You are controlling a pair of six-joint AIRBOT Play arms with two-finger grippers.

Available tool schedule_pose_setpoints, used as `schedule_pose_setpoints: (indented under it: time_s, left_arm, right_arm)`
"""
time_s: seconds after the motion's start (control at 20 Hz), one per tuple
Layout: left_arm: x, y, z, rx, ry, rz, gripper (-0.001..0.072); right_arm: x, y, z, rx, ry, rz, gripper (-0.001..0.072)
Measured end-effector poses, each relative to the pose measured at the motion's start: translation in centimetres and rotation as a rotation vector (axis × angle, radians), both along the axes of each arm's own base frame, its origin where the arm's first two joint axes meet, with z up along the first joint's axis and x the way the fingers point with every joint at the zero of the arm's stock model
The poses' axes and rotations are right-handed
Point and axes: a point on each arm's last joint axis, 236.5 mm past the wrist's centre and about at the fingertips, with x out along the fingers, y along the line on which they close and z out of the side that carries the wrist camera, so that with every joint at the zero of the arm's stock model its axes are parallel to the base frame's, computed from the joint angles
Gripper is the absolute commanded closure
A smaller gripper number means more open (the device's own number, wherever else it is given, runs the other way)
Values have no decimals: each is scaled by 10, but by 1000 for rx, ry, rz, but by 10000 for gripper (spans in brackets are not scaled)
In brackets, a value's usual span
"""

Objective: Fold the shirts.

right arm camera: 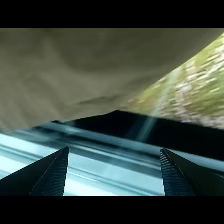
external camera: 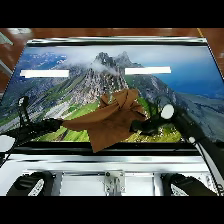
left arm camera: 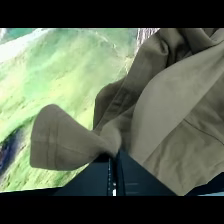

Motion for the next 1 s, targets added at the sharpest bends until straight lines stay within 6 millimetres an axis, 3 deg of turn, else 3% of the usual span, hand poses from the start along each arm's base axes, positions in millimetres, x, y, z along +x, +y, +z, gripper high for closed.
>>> schedule_pose_setpoints:
  time_s: [0.3, 0.45, 0.6, 0.65, 0.7, 0.75, 0.9, 1.0]
  left_arm:
    - [2, 0, 2, 4, -12, -1, 666]
    - [2, 1, 2, 5, -14, -2, 666]
    - [2, 1, 2, 6, -15, -2, 666]
    - [2, 1, 2, 6, -15, -3, 666]
    - [2, 1, 2, 6, -15, -2, 666]
    - [2, 0, 2, 5, -15, -2, 666]
    - [3, 1, 4, 5, -19, -3, 666]
    - [7, 3, 13, 14, -43, -2, 666]
  right_arm:
    - [-16, 47, -39, 129, 74, -209, 15]
    - [-7, 63, -51, 145, 51, -289, 16]
    - [12, 63, -55, 156, 9, -381, 24]
    - [18, 62, -55, 156, -7, -404, 148]
    - [25, 57, -58, 149, -31, -428, 426]
    - [29, 53, -60, 137, -46, -440, 638]
    - [40, 51, -54, 153, -66, -470, 639]
    - [53, 54, -29, 188, -141, -421, 639]
